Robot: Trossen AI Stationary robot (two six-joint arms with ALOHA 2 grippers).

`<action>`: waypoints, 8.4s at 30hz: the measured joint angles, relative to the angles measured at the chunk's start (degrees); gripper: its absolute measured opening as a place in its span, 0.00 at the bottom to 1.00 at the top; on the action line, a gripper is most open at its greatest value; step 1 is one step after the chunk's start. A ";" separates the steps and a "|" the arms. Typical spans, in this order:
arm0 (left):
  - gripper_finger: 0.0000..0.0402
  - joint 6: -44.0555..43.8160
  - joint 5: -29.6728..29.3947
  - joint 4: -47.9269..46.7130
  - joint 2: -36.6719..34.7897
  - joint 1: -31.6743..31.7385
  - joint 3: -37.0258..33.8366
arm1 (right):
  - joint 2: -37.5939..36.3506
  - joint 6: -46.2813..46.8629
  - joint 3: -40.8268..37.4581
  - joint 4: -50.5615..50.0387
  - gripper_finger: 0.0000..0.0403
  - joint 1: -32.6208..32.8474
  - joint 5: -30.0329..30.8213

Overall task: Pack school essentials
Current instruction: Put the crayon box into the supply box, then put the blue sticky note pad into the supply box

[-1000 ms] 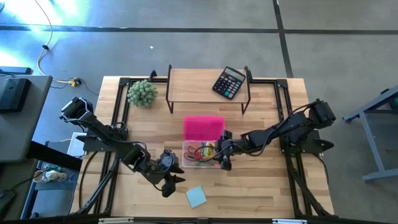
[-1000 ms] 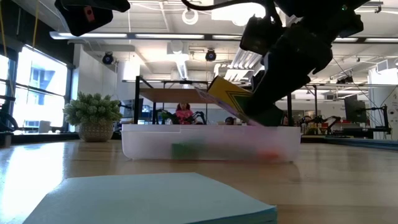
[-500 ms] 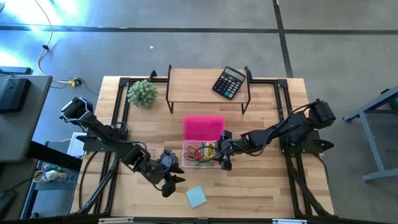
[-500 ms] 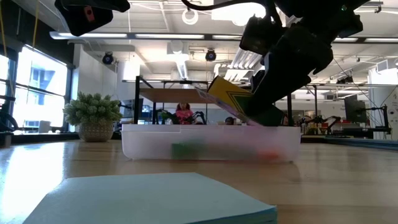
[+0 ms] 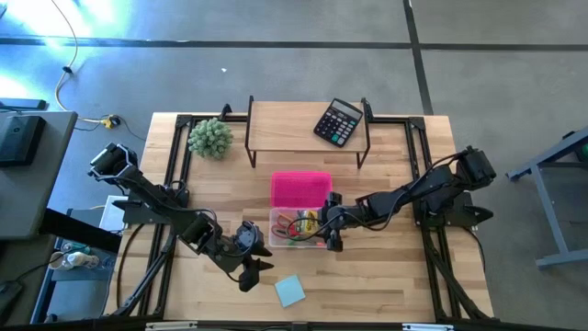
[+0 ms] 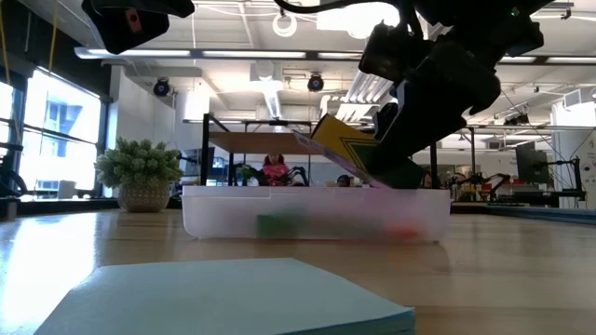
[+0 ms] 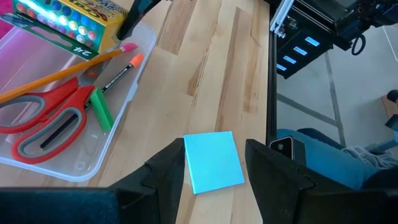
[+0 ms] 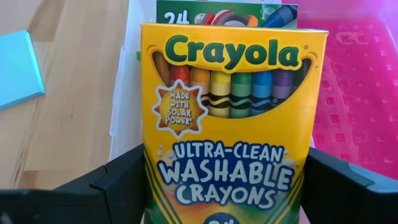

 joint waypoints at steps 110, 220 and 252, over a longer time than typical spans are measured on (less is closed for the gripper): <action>0.72 36.42 7.52 14.12 -0.02 8.20 -0.02 | -6.08 30.61 15.02 -29.45 0.98 17.22 20.05; 0.89 65.46 18.89 -14.94 30.54 3.40 28.33 | -7.06 36.02 15.02 -32.03 0.98 14.01 18.83; 0.89 60.44 28.45 -13.20 33.70 2.94 28.30 | -7.06 36.52 15.02 -31.58 0.98 14.01 18.81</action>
